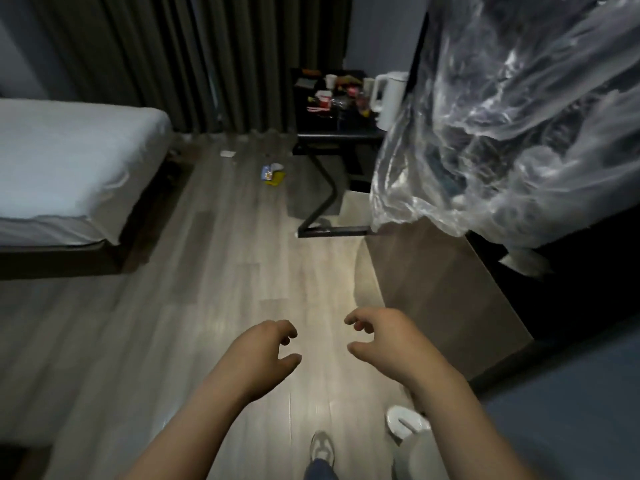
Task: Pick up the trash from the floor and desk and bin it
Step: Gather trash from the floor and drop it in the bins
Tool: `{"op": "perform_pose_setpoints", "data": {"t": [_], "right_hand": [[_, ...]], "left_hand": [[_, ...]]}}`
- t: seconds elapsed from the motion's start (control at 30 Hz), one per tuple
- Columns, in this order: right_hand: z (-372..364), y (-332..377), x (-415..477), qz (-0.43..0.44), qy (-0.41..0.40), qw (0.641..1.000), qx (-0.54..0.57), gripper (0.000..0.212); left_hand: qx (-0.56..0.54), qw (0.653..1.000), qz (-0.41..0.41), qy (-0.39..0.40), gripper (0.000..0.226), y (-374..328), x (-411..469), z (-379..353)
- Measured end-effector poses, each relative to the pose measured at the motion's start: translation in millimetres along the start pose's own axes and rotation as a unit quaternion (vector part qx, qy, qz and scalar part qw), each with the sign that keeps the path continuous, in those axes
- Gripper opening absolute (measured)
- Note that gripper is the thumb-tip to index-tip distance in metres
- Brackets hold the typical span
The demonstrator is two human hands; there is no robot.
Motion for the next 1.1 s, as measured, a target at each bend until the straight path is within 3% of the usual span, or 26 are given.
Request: {"op": "perform_pose_setpoints", "data": {"t": [0.33,0.57,1.1], "right_hand": [[64,64,172,0.117,0.028,0.992,-0.048,0.042],[78,98,265,0.149,0.041,0.986,-0.058,0.041],[82,232,521,0.123,0.014,0.992,-0.036,0.041]], "left_hand": [[-0.006,0.992,0.08,-0.101,0.038,28,115,104],[-0.033,0.984,0.109,-0.135,0.037,66,180,151],[-0.031,0.982,0.101,-0.156,0.039,228,389,310]]}}
Point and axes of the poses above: each hand's wrist, its own x-axis towards the middle knuckle, its own z-axis out of the back of the hand, y = z × x, the point moved 9 cm from there along x, towards the middle knuckle, and after that the axes turned 4 degrees about x, right-handed, at the moved point
